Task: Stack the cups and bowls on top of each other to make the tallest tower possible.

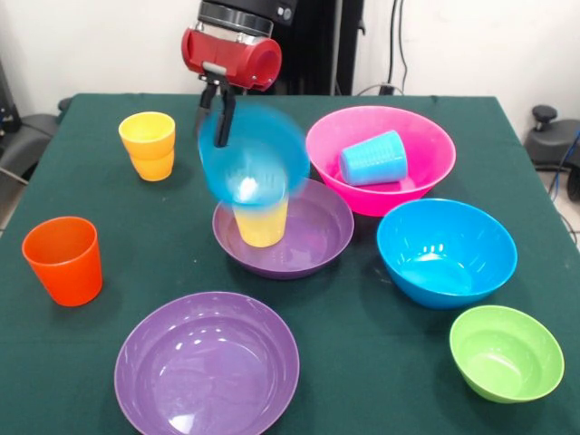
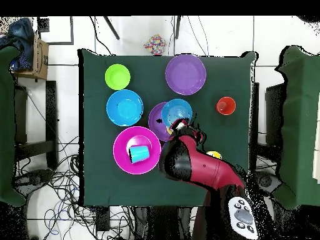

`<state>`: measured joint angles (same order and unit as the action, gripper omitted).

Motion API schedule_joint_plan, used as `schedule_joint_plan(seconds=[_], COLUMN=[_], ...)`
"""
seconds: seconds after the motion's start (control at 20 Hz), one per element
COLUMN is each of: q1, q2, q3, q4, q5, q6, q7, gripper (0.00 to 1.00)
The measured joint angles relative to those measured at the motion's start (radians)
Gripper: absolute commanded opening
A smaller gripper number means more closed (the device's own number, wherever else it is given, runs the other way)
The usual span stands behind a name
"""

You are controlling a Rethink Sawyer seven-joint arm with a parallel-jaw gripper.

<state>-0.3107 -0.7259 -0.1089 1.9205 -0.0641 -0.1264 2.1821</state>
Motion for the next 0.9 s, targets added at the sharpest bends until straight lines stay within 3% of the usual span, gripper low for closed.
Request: schedule_joint_plan(seconds=[0.9], q1=[0.025], q2=[-0.001], q3=[-0.017], q4=[0.000], q5=[0.000], q6=[0.000], q7=[0.000], gripper=[1.00])
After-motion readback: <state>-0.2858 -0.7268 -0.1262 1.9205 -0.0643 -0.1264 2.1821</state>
